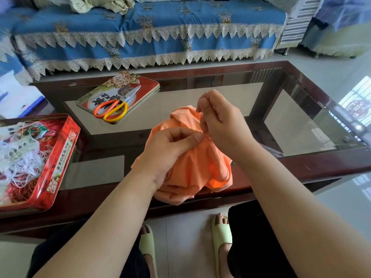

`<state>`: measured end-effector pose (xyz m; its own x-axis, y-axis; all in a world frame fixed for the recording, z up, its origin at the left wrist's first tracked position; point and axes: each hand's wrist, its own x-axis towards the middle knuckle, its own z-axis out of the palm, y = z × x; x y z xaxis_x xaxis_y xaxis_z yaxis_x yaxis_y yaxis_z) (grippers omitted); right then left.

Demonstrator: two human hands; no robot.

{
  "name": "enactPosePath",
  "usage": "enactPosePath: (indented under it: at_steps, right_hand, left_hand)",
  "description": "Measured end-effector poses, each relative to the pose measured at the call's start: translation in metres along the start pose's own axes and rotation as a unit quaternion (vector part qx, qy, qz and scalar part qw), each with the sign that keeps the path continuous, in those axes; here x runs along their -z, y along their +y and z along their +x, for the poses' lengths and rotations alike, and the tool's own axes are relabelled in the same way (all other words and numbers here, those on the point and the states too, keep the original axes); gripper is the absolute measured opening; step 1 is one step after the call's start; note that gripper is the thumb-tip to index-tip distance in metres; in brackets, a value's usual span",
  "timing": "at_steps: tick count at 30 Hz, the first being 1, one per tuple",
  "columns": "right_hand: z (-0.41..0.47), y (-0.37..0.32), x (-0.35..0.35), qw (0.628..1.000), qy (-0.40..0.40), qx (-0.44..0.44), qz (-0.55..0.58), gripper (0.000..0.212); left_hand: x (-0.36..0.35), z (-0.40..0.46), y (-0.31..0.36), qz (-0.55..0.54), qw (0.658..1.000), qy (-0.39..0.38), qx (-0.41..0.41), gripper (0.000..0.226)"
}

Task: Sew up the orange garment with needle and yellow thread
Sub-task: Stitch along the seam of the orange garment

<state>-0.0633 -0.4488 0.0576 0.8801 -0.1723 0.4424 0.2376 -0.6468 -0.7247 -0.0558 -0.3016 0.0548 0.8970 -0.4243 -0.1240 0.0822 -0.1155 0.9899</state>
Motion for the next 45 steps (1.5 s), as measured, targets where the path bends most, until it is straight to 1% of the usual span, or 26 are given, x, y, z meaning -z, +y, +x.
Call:
enactPosePath:
  at_steps: [3, 6, 8, 11, 14, 16, 19, 20, 22, 24, 26, 29, 30, 32, 35, 36, 38, 39, 41, 43, 45]
  right_hand:
    - [0.001, 0.001, 0.000, 1.000, 0.000, 0.006, 0.006, 0.019]
    - [0.005, 0.005, 0.007, 1.000, -0.006, -0.001, -0.003, 0.018]
    - [0.005, 0.005, 0.010, 0.999, -0.046, 0.003, -0.027, 0.018]
    - [0.003, 0.005, 0.010, 0.990, -0.110, 0.024, -0.085, 0.015]
    - [0.005, 0.008, 0.015, 0.987, -0.093, 0.048, -0.122, 0.016]
    - [0.006, 0.011, 0.017, 0.989, -0.078, 0.043, -0.118, 0.017]
    - [0.004, 0.011, 0.015, 0.992, -0.057, 0.052, -0.104, 0.020]
    - [0.003, 0.011, 0.016, 0.993, -0.048, 0.051, -0.097, 0.020]
    - [0.004, 0.013, 0.016, 0.996, -0.031, 0.043, -0.068, 0.012]
    - [0.005, 0.014, 0.015, 0.999, -0.022, 0.027, -0.039, 0.010]
    - [0.006, 0.016, 0.015, 0.999, -0.037, 0.013, -0.026, 0.011]
    - [0.010, 0.013, 0.009, 0.997, -0.075, -0.016, 0.008, 0.011]
    - [0.010, 0.010, 0.007, 0.996, -0.084, -0.021, 0.029, 0.011]
    - [0.010, 0.002, 0.003, 0.991, -0.099, -0.022, 0.083, 0.011]
    - [0.005, -0.014, 0.002, 0.974, -0.120, -0.034, 0.189, 0.017]
    - [0.002, -0.018, 0.004, 0.960, -0.132, -0.059, 0.238, 0.020]
    - [-0.004, -0.023, 0.009, 0.921, -0.157, -0.142, 0.328, 0.024]
    - [-0.007, -0.024, 0.011, 0.907, -0.166, -0.180, 0.342, 0.025]
    - [-0.014, -0.021, 0.011, 0.902, -0.188, -0.230, 0.314, 0.025]
    - [-0.021, -0.019, 0.010, 0.899, -0.210, -0.259, 0.284, 0.024]
    - [-0.026, -0.017, 0.009, 0.892, -0.219, -0.278, 0.282, 0.024]
  left_hand:
    - [0.004, 0.000, 0.001, 0.019, 1.000, -0.009, 0.006, 0.017]
    - [0.011, 0.002, 0.000, 0.114, 0.993, -0.018, -0.009, 0.020]
    - [0.014, 0.001, -0.001, 0.175, 0.984, -0.017, -0.031, 0.016]
    - [0.016, 0.001, 0.000, 0.220, 0.973, -0.035, -0.050, 0.012]
    - [0.021, 0.001, 0.001, 0.239, 0.969, -0.056, -0.034, 0.015]
    - [0.025, 0.002, 0.000, 0.247, 0.967, -0.064, -0.015, 0.022]
    - [0.025, 0.001, -0.001, 0.264, 0.961, -0.080, -0.003, 0.019]
    - [0.024, 0.001, -0.002, 0.246, 0.966, -0.073, 0.001, 0.021]
    - [0.024, 0.001, -0.002, 0.174, 0.984, -0.042, 0.017, 0.025]
    - [0.021, 0.000, -0.003, 0.112, 0.993, -0.018, 0.030, 0.029]
    - [0.014, 0.000, -0.005, 0.077, 0.996, -0.022, 0.041, 0.030]
    - [0.003, 0.000, -0.011, 0.086, 0.993, -0.055, 0.054, 0.022]
    - [-0.001, -0.001, -0.012, 0.096, 0.992, -0.066, 0.055, 0.018]
    - [-0.008, -0.002, -0.015, 0.113, 0.989, -0.074, 0.052, 0.018]
    - [-0.014, -0.001, -0.017, 0.114, 0.991, -0.049, 0.052, 0.021]
    - [-0.014, -0.001, -0.018, 0.112, 0.992, -0.036, 0.052, 0.023]
    - [-0.014, 0.001, -0.018, 0.088, 0.995, -0.008, 0.050, 0.028]
    - [-0.013, 0.002, -0.018, 0.071, 0.996, 0.008, 0.050, 0.031]
    - [-0.008, 0.006, -0.022, 0.030, 0.997, 0.045, 0.052, 0.033]
    - [-0.005, 0.009, -0.025, -0.016, 0.996, 0.064, 0.064, 0.026]
    - [-0.005, 0.010, -0.025, -0.068, 0.991, 0.072, 0.088, 0.024]
